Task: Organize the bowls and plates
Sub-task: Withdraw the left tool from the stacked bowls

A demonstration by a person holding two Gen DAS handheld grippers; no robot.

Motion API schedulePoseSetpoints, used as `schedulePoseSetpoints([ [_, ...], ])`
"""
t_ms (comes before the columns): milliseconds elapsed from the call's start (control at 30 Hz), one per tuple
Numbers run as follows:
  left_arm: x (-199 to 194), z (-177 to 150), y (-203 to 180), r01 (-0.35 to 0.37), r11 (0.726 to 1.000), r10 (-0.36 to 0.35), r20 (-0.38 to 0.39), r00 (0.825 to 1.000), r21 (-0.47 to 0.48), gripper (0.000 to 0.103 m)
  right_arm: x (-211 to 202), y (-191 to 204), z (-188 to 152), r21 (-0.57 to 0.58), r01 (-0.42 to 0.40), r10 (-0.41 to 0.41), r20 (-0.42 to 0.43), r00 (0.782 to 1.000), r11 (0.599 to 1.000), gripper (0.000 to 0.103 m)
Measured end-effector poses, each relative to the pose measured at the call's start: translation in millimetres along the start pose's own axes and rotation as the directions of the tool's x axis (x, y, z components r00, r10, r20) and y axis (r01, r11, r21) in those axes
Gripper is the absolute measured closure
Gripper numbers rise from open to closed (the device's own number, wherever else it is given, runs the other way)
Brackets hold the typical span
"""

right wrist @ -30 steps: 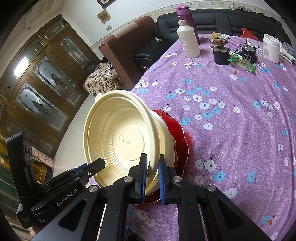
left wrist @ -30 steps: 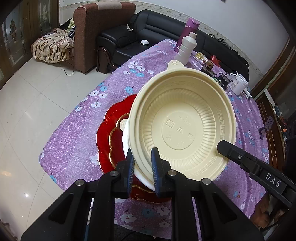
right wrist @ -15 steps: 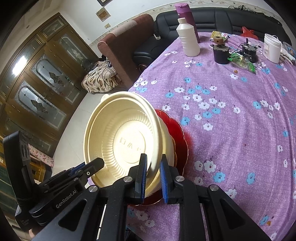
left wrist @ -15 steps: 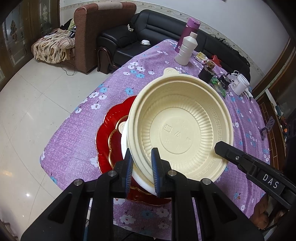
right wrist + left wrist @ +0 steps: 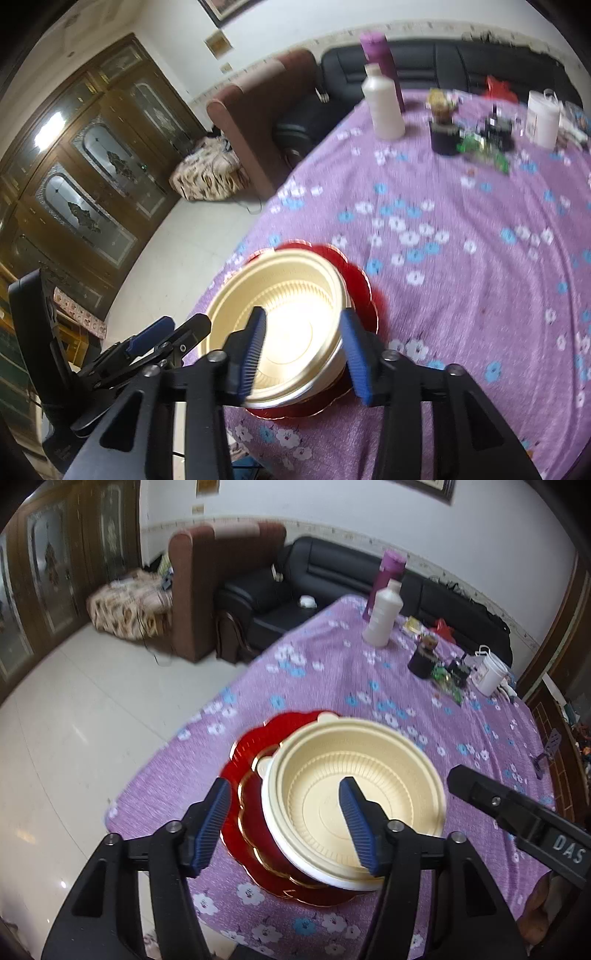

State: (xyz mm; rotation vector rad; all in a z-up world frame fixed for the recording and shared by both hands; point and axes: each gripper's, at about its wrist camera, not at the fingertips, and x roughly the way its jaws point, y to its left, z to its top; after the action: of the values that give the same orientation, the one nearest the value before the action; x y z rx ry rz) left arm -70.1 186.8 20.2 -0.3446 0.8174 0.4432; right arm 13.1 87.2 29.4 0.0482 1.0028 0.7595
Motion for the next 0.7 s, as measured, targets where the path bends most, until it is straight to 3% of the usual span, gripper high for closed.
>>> schedulePoseSetpoints([
  [67, -7, -3, -2, -0.015, 1.0, 0.015, 0.022, 1.0, 0.008, 0.027, -12, 3, -2, -0.035, 0.004, -0.002, 0.048, 0.999, 0.999, 0.046],
  [233, -15, -17, -15, -0.041, 0.997, 0.038, 0.051, 0.998, 0.058, 0.019, -35, 2, -16, -0.127, 0.002, 0.012, 0.11, 0.994, 0.992, 0.031],
  [433, -11, -34, -25, -0.052, 0.996, 0.051, 0.024, 0.998, 0.079, 0.019, -52, -12, -42, -0.253, 0.036, -0.007, 0.115, 0.993, 0.967, 0.026],
  [700, -12, -44, -32, -0.072, 0.993, 0.07, 0.027, 0.997, 0.09, 0.019, -57, -20, -61, -0.33, 0.049, -0.014, 0.107, 0.994, 0.943, 0.023],
])
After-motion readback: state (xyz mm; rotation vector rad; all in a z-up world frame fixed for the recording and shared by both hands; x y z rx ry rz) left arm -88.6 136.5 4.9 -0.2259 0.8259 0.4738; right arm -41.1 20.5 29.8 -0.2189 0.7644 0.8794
